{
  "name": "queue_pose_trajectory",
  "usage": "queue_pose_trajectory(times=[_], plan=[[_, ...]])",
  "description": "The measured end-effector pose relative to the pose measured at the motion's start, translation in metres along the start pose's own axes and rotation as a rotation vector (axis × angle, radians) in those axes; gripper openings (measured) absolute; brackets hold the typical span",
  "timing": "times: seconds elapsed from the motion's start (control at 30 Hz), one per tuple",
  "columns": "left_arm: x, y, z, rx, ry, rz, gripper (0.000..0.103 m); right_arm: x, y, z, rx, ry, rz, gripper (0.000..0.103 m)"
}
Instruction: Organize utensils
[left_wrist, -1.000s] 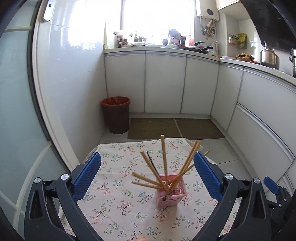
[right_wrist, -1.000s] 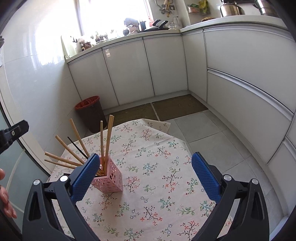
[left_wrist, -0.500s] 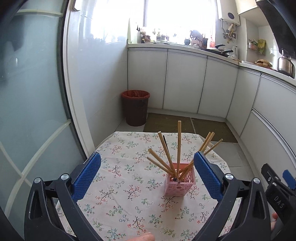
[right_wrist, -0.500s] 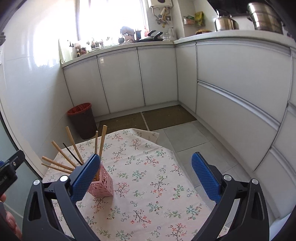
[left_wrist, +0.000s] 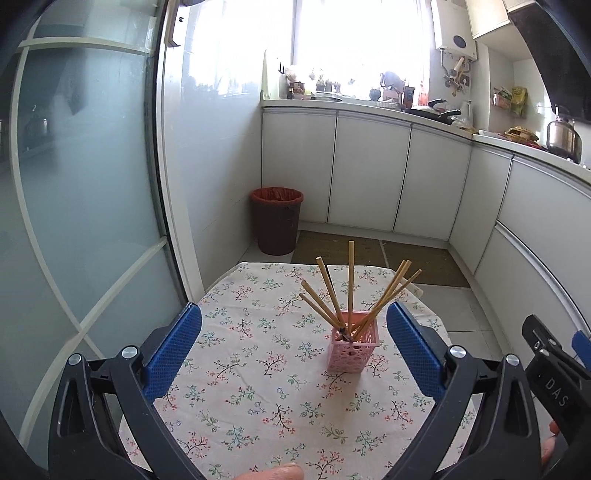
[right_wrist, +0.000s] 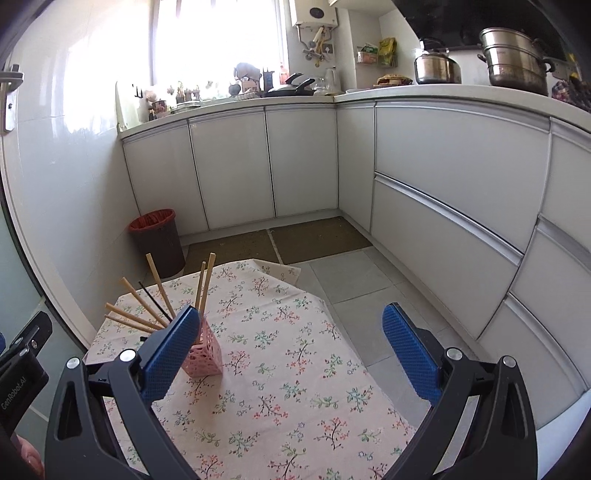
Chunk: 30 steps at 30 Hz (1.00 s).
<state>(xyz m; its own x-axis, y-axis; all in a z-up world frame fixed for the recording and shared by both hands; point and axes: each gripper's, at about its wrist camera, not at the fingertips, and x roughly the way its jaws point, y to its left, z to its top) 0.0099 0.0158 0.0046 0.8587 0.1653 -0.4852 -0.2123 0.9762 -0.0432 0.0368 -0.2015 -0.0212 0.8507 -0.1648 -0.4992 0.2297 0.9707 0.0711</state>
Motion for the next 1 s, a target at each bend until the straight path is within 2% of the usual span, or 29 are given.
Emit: queue_pose_trajectory(times=[0.33, 0.5, 1.0], plan=[[-0.028, 0.004, 0.007, -0.023, -0.048, -0.012, 0.096, -0.028, -0.003, 0.004, 0.004, -0.038, -0.026, 0.097], [-0.028, 0.0, 0.008, 0.016, -0.016, 0.012, 0.096, -0.036, -0.002, 0.004, -0.003, -0.047, -0.02, 0.097], [-0.04, -0.002, 0.008, 0.019, -0.024, -0.033, 0.096, -0.053, -0.003, 0.009, -0.004, -0.072, -0.019, 0.097]])
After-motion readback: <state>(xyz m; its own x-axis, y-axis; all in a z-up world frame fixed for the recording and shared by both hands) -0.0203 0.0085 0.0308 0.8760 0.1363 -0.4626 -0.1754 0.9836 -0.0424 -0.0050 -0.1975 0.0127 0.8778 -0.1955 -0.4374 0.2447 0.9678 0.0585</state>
